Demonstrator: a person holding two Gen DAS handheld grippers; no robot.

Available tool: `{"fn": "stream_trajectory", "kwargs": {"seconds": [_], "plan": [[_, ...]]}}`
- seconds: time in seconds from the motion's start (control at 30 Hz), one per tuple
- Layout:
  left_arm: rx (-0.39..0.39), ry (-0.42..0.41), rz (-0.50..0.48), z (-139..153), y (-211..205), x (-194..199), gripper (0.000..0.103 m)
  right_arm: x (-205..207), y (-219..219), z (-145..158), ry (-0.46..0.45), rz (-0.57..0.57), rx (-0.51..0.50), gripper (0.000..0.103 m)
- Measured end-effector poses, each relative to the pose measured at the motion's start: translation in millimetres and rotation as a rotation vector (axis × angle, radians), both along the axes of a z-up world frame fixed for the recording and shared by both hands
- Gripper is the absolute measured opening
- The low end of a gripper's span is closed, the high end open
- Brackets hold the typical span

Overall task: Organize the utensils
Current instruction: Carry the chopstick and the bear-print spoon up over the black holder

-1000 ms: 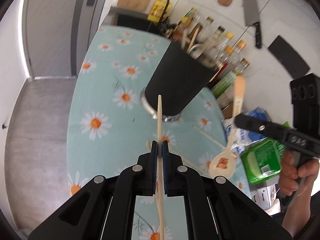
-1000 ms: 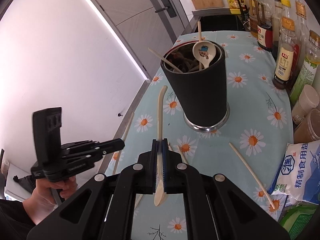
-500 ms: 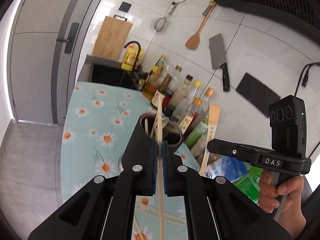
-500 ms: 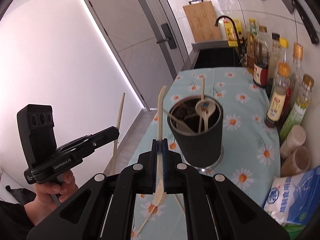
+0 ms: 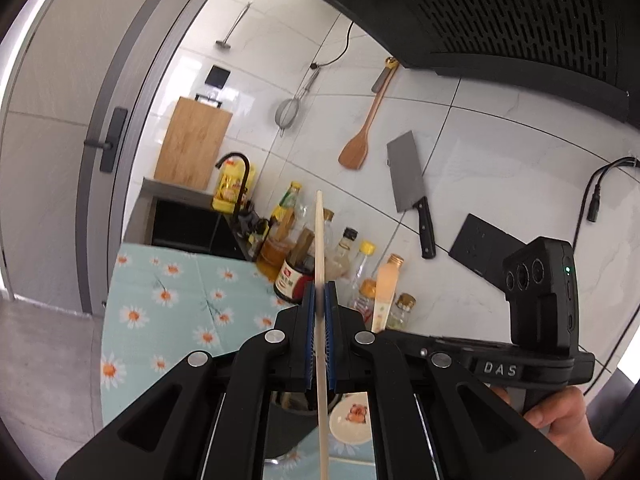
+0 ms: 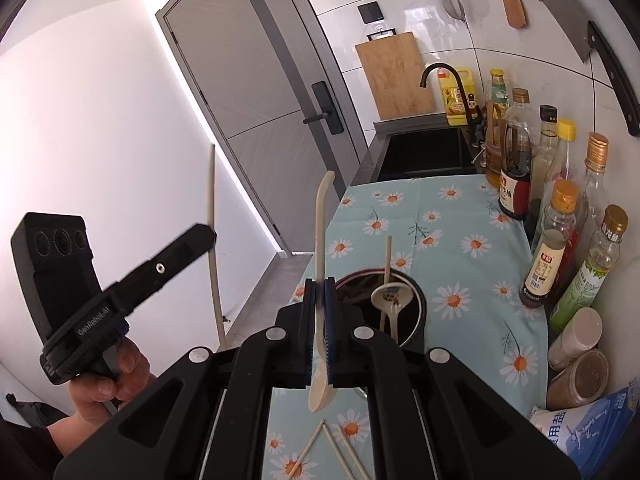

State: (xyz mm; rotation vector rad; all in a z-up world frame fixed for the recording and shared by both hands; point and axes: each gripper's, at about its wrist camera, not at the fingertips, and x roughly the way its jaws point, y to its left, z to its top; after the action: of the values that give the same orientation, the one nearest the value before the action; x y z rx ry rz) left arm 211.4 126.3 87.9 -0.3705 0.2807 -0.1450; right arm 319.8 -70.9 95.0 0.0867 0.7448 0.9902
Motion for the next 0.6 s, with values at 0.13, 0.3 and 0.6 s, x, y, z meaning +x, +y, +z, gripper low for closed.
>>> {"fn": "stream_trajectory", "kwargs": {"seconds": [0.13, 0.3, 0.6], "plan": [[0.023, -0.051, 0.009, 10, -3, 10, 0.004, 7, 3, 5, -0.014, -0.005, 0.010, 0.005], [0.057, -0.108, 0.018, 18, -6, 21, 0.004, 24, 4, 7, -0.034, -0.043, 0.008, 0.005], [0.021, -0.150, 0.054, 12, 0, 43, 0.004, 49, 12, -7, -0.014, -0.073, -0.008, 0.005]]}}
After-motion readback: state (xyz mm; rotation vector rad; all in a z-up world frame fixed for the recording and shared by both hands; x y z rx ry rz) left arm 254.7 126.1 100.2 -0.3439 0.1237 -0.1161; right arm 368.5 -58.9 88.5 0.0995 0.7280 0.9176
